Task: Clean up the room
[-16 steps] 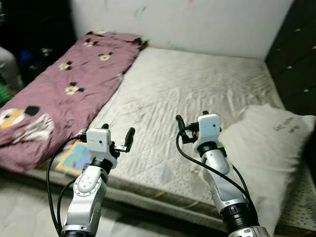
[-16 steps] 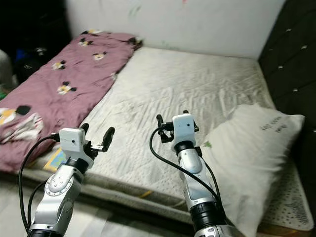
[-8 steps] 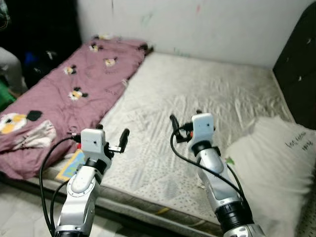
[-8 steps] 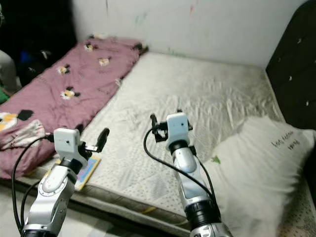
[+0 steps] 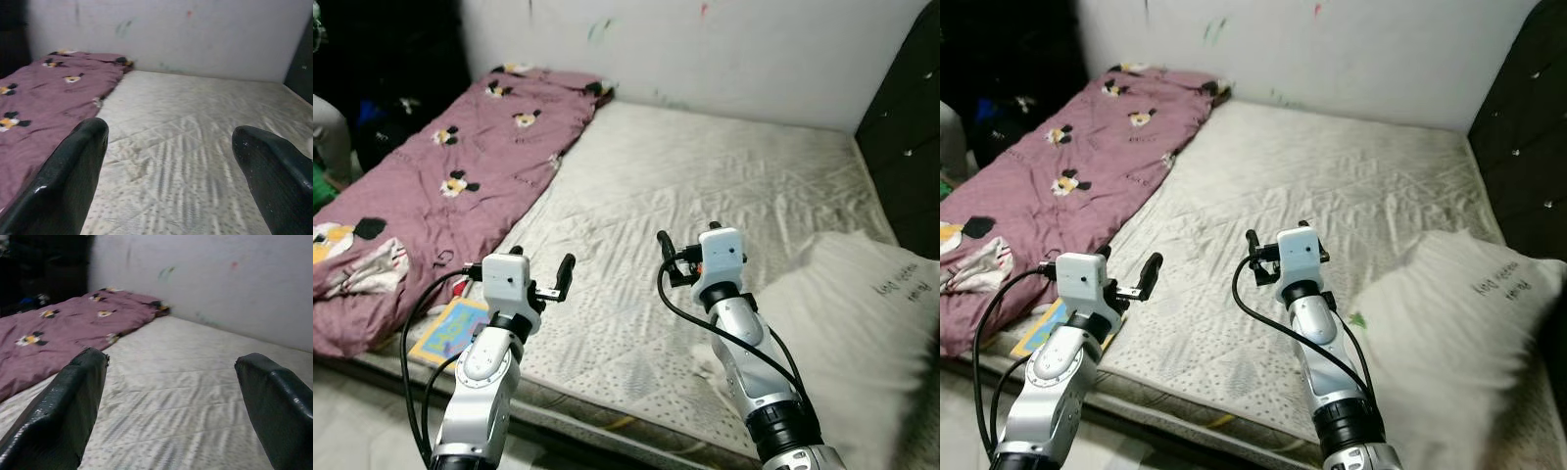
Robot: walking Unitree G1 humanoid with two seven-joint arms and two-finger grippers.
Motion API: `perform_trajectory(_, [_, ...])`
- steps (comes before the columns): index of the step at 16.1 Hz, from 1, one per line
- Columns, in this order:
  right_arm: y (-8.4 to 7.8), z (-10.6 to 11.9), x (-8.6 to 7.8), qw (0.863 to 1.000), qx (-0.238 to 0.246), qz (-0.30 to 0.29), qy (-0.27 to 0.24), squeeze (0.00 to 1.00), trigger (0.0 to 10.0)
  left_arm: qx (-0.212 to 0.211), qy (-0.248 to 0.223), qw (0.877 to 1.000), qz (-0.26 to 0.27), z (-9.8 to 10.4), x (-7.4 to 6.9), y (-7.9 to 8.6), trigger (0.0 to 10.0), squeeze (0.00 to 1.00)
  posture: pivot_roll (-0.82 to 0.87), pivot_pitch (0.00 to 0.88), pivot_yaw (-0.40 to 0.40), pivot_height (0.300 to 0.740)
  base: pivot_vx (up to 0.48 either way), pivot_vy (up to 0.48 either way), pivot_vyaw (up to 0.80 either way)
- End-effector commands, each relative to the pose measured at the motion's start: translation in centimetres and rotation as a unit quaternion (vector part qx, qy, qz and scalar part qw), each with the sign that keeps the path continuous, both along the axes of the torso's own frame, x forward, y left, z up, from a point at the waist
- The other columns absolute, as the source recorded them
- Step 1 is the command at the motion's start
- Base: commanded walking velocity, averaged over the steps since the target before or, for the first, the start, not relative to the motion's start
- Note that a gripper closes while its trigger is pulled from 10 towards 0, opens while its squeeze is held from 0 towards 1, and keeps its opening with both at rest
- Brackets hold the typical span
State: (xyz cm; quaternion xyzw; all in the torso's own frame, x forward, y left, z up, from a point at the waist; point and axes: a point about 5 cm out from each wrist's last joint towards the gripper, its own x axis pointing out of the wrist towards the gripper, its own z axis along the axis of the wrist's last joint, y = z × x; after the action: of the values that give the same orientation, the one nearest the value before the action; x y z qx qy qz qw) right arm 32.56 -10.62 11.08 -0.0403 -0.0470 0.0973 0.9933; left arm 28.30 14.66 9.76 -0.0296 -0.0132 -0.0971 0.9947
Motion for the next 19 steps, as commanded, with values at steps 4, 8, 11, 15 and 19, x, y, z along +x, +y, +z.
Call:
perform_trajectory(4, [-0.47, 0.3, 0.15, 1.0, 0.0, -0.009, -0.006, 0.0, 10.0, 0.003, -0.006, 1.0, -0.007, 0.32, 0.13, -0.44, 10.0, 0.0, 0.03, 0.0, 0.016, 0.74, 0.0, -0.068, -0.78])
perform_trajectory(8, [-0.49, 0.37, 0.24, 1.0, 0.0, -0.009, -0.007, 0.0, 10.0, 0.001, -0.006, 1.0, -0.007, 0.34, 0.22, -0.51, 10.0, 0.0, 0.03, 0.0, 0.015, 0.74, 0.0, -0.299, -0.27])
perform_trajectory(11, [-0.42, 0.34, 0.25, 1.0, 0.001, -0.009, -0.007, 0.0, 10.0, 0.003, -0.007, 1.0, -0.009, 0.4, 0.25, -0.58, 10.0, 0.0, 0.03, 0.0, 0.016, 0.74, 0.0, -0.324, 0.0])
perform_trajectory(15, [-0.32, 0.2, 0.13, 1.0, 0.001, -0.009, -0.005, 0.0, 10.0, 0.002, -0.008, 1.0, -0.01, 0.42, 0.35, -0.62, 10.0, 0.0, 0.03, 0.0, 0.018, 0.74, 0.0, -0.308, 0.0])
perform_trajectory(19, [-0.4, 0.27, 0.21, 1.0, 0.002, -0.011, -0.006, 0.0, 10.0, -0.007, -0.002, 1.0, -0.005, 0.33, 0.41, -0.54, 10.0, 0.0, 0.03, 0.0, 0.016, 0.74, 0.0, -0.139, 0.0])
